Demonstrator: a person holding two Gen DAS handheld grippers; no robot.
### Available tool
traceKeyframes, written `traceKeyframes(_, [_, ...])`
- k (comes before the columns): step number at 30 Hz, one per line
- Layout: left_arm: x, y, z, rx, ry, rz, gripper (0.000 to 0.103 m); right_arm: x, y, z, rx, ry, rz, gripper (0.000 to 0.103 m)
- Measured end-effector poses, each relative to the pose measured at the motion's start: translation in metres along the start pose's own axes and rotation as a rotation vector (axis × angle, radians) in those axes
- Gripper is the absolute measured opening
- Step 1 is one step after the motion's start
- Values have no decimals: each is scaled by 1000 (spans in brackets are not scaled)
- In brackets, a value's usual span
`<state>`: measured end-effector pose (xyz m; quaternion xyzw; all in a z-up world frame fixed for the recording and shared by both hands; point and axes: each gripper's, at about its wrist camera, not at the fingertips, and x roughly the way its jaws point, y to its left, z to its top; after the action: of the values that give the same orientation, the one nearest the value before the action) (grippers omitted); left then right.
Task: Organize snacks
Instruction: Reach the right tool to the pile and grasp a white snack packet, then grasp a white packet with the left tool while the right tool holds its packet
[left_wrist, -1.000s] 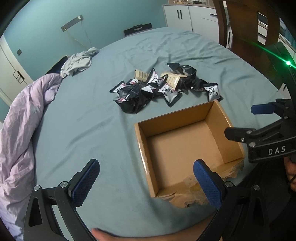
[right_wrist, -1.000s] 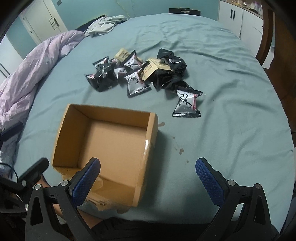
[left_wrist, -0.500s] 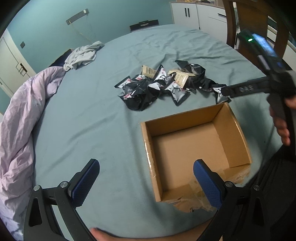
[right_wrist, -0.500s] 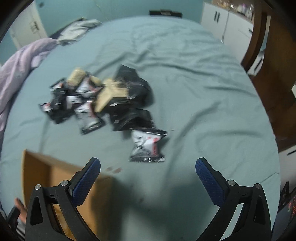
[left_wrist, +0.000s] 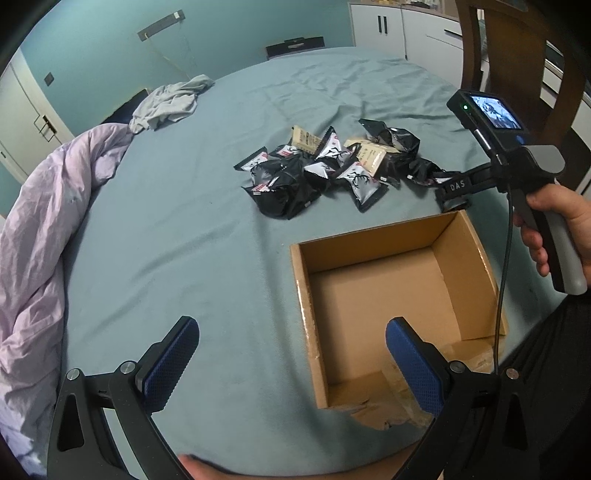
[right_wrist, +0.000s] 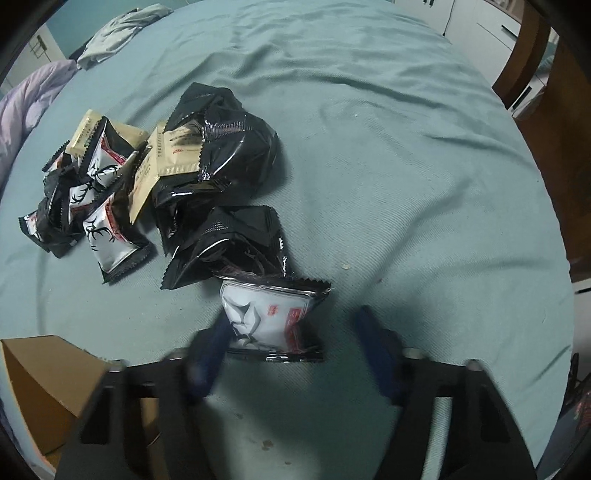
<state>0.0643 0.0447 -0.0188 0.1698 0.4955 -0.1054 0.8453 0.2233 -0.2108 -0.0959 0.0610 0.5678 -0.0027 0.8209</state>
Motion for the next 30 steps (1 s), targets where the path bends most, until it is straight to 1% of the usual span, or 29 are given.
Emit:
traceKeyframes(1, [0,1,0,-1,-1,4,103,2,-1,0,4,5,2,42])
traceKeyframes(3, [1,2,1,-6,-1,6,103,1,-4,-2,12,7,2,38])
traceKeyframes(6, [1,4,0,-12,-2,10,103,-4,-7,-2,21,-14,19,29])
traceKeyframes(8, [1,5,0,-13,-4,17,103,-21,-4,-9,27,-45,39,29])
traceKeyframes(11, [2,7,-1,-18,-1,27,103,-49,-1,-18,17,-121,86,29])
traceKeyframes(13, [4,9,0,-24,4,31,103,-66,0,-27,23,-155,134,28])
traceKeyframes(15, [6,11,3,-32,9,28,103,-85,-4,-43,47,-183,211,28])
traceKeyframes(18, [12,18,15,-37,3,16,103,-111,-13,-68,66,-252,255,28])
traceKeyframes(22, [34,35,37,-45,12,30,103,-117,-21,-92,104,-285,282,28])
traceKeyframes(27, [82,58,67,-108,36,11,102,-121,-18,-91,81,-315,289,28])
traceKeyframes(30, [109,71,82,-189,57,-34,89,-112,-13,-87,83,-297,273,28])
